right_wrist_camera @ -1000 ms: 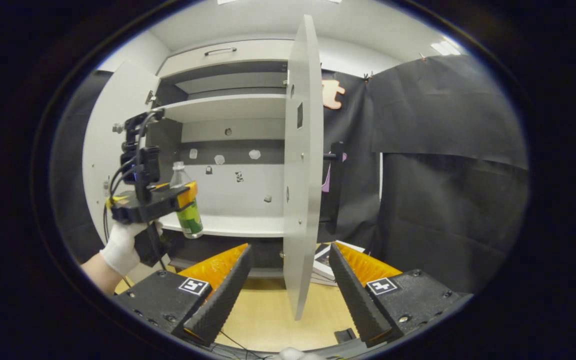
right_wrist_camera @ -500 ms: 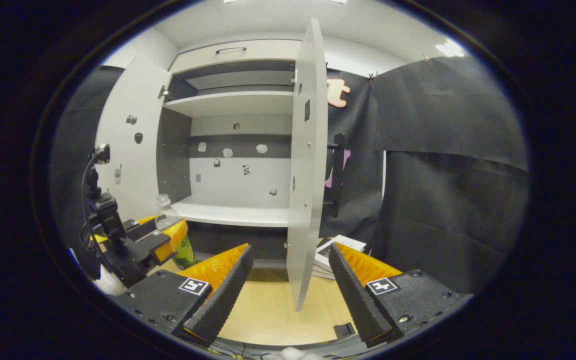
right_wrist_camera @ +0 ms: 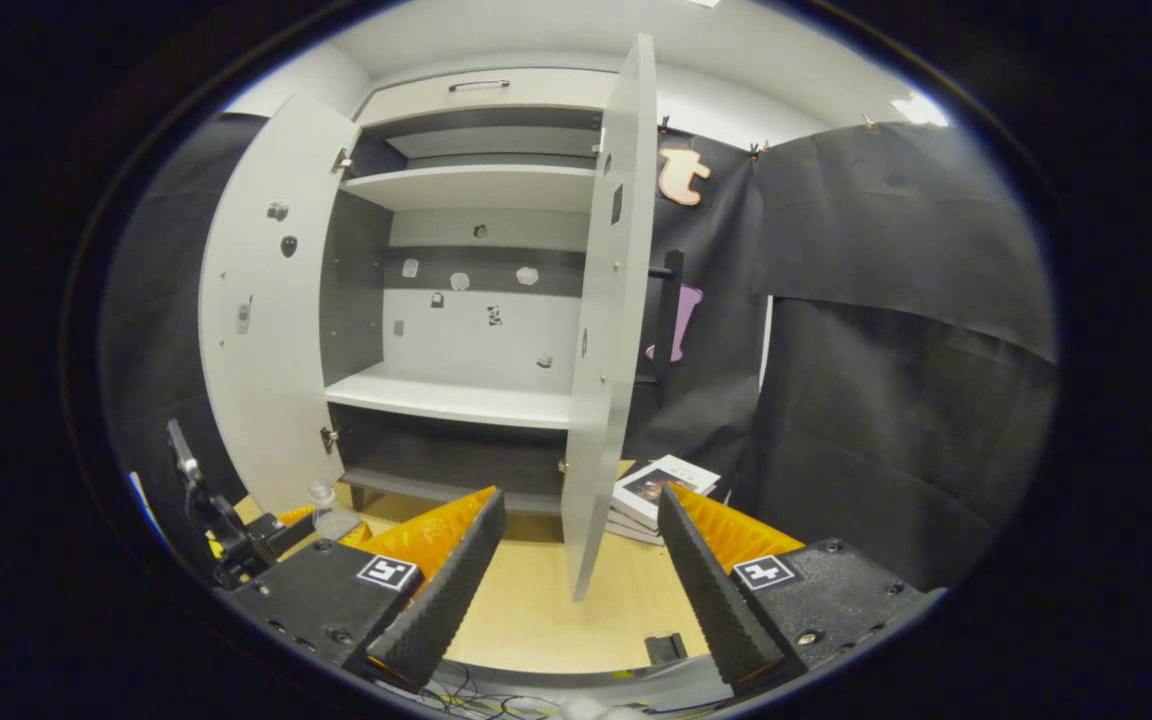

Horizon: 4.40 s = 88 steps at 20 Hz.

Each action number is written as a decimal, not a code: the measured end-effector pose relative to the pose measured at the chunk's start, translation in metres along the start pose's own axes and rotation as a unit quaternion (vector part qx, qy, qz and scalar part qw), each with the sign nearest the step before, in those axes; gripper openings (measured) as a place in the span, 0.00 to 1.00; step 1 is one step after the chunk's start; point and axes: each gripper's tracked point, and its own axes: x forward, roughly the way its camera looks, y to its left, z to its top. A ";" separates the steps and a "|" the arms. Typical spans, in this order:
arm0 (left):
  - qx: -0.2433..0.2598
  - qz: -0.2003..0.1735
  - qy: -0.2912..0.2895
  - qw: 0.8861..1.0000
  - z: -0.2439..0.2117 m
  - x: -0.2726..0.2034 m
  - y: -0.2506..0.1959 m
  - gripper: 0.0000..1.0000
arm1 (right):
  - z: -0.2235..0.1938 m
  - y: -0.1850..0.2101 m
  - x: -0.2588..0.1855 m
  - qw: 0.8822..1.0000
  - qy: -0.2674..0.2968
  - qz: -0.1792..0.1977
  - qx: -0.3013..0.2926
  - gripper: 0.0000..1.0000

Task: Grasp the bottle in the cabinet with the left hand and place it on the coaster, then close the right door with the right hand and the left door with the left hand.

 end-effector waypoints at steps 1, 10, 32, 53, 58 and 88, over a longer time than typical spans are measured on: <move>0.002 -0.004 0.000 1.000 -0.011 -0.002 -0.003 0.76 | -0.002 -0.001 -0.002 1.000 0.003 0.000 -0.002 1.00; 0.014 -0.026 0.037 0.999 -0.098 -0.012 -0.012 0.81 | -0.004 -0.003 -0.003 1.000 0.014 0.000 -0.012 1.00; 0.032 -0.022 -0.025 0.999 0.031 -0.006 -0.006 1.00 | 0.004 0.000 -0.011 1.000 -0.008 -0.007 0.000 1.00; 0.032 0.142 0.042 0.988 0.170 -0.104 0.090 0.98 | 0.066 -0.131 0.062 0.994 -0.069 -0.060 0.054 1.00; 0.020 0.174 0.037 0.984 0.186 -0.112 0.076 0.96 | 0.103 -0.146 0.116 0.995 -0.086 -0.011 0.057 1.00; 0.007 0.216 0.025 0.976 0.202 -0.157 0.150 0.96 | 0.112 0.030 0.104 0.988 -0.076 0.132 0.003 0.99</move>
